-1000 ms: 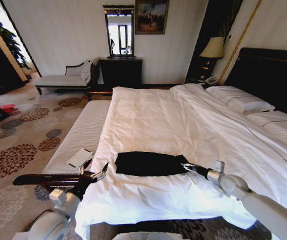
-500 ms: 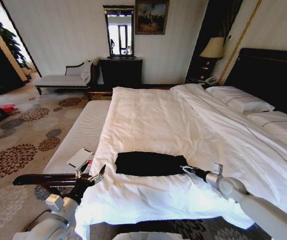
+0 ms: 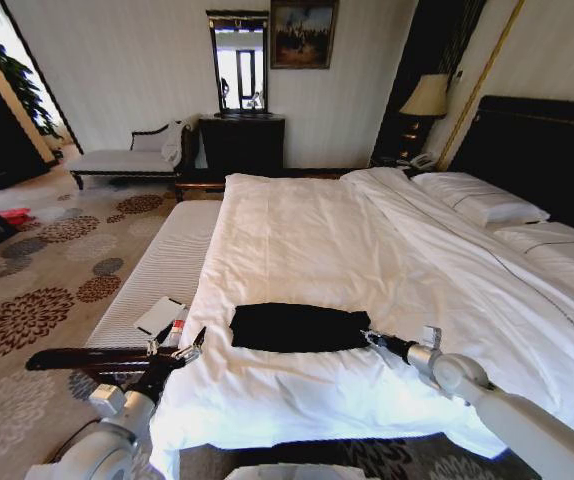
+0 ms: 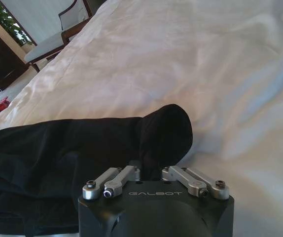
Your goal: Fold the clothes on the bed.
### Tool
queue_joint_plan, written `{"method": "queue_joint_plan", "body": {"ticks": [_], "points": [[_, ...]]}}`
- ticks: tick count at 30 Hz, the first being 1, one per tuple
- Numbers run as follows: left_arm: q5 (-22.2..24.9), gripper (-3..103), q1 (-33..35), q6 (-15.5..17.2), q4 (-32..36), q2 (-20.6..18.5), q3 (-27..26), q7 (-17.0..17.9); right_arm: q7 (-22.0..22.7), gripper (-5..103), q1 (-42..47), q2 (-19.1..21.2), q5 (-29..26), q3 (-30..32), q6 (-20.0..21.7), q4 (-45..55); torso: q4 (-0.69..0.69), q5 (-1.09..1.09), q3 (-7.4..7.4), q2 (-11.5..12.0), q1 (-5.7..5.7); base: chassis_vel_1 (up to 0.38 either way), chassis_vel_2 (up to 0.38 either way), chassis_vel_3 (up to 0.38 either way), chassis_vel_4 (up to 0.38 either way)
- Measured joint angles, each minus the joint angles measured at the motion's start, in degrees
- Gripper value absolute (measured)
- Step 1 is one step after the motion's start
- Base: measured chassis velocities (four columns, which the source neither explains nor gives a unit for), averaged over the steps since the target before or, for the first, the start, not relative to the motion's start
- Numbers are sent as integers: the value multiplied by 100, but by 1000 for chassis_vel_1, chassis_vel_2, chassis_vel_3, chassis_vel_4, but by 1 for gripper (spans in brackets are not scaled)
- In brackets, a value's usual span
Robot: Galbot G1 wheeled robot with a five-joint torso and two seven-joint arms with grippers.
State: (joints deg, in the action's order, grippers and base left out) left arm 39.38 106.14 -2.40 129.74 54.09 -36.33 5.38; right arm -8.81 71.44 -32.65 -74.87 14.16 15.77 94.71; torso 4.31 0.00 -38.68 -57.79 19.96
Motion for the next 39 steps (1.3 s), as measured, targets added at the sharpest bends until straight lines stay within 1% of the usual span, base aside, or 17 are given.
{"method": "queue_joint_plan", "body": {"ticks": [1, 2, 3, 4, 16, 21, 25, 28, 33, 39], "points": [[0, 100, -15, 1, -4, -2, 14, 5, 0, 13, 5, 0, 3, 3, 0, 7, 0, 0, 0, 0, 0, 0, 0, 0, 0], [0, 100, -15, 1, -4, -2, 14, 5, 0, 13, 5, 0, 3, 3, 0, 7, 0, 0, 0, 0, 0, 0, 0, 0, 0], [-2, 100, -42, 3, -15, -4, 35, 15, 0, 8, 15, -6, 12, 11, 0, 17, 0, -1, 0, 0, 0, 0, 0, 0, 0], [-3, 100, -51, 5, -22, -6, 39, 20, 1, 5, 18, -15, 21, 15, 0, 21, 0, 0, 0, 0, 0, 0, 0, 0, 0], [-10, 100, -57, 2, -46, 0, 39, 27, -7, 5, 15, -5, 133, 123, -21, 108, 0, 1, 0, 0, 0, 0, 0, 0, 0], [-12, 100, -119, -5, -70, 5, 67, 30, -20, 5, -9, 192, 125, 352, -79, 179, 0, 1, 0, 0, 0, 0, 0, 0, 0], [-9, 100, -209, -7, -80, -4, 117, 37, -83, 5, -48, 454, 77, 582, -136, 148, -1, 0, 0, 0, 0, 0, 0, 0, 0], [-9, 100, -252, -7, -80, -9, 147, 44, -108, 5, -42, 531, 73, 675, -157, 106, 0, 0, 0, 0, 0, 0, 0, 0, 0], [-7, 100, -346, -7, -80, -19, 253, 74, -212, 5, 74, 689, 66, 983, -241, -207, 0, 0, 0, 0, 0, 0, 0, 0, 0], [-5, 100, -439, -2, -83, -37, 318, 108, -377, 5, 170, 848, 90, 1183, -329, -643, 1, 1, 0, 0, 0, 0, 0, 0, 0]]}}
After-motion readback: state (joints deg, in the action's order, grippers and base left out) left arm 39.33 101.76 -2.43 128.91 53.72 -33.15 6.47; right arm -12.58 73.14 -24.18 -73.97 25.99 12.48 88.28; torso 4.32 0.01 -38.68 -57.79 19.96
